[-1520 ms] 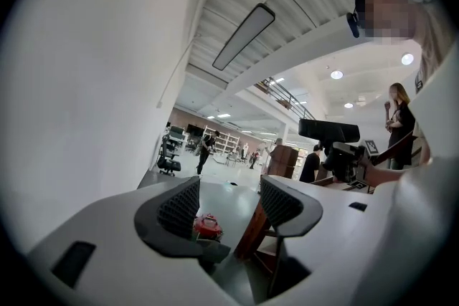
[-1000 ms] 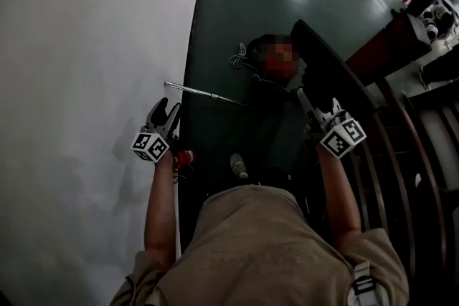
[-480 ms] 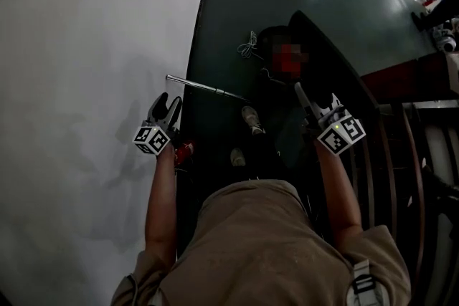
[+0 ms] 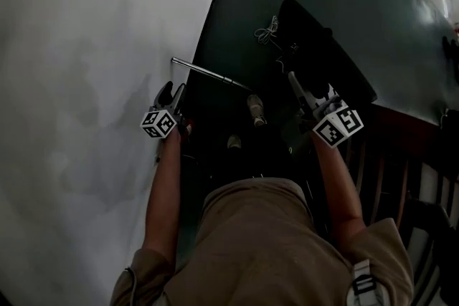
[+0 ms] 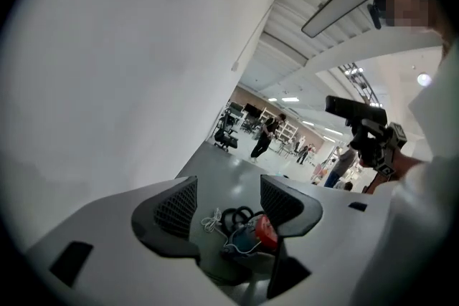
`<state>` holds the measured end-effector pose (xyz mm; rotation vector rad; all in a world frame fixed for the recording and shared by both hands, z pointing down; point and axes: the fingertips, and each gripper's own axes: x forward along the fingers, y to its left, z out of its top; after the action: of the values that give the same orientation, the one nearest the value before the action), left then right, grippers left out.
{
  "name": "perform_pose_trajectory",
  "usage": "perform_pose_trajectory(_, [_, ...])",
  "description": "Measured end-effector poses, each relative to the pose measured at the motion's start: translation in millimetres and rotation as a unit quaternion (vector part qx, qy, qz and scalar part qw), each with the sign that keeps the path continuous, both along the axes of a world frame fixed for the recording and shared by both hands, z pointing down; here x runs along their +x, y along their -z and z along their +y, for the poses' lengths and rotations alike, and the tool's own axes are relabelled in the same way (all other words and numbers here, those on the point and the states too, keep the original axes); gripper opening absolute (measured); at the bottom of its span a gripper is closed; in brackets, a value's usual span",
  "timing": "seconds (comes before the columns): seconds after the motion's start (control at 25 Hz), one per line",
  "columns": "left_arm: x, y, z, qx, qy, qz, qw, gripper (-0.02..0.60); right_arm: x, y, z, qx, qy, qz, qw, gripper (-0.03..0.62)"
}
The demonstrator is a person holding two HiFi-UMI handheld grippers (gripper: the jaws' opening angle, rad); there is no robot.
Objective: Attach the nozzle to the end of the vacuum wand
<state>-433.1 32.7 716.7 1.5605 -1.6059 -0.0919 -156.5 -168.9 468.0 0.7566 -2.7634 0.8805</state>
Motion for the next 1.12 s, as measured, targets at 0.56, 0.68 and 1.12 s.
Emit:
perform_pose_trajectory(0.56, [36.1, -94.7, 50.7, -0.092, 0.108, 0.016, 0.9897, 0.276, 21.3, -43.5, 9.2, -0.049, 0.035, -0.065, 0.996, 0.192])
perform_pose_trajectory(0.68, [29.2, -108.3, 49.8, -0.107, 0.115, 0.018, 0.9873, 0.276, 14.7, -33.4, 10.3, -0.03, 0.034, -0.069, 0.997, 0.192])
perform_pose_trajectory(1.12, [38.8, -152.9, -7.5, -0.106, 0.194, 0.082, 0.9718, 0.279, 22.4, -40.6, 5.2, -0.02, -0.005, -0.079, 0.997, 0.192])
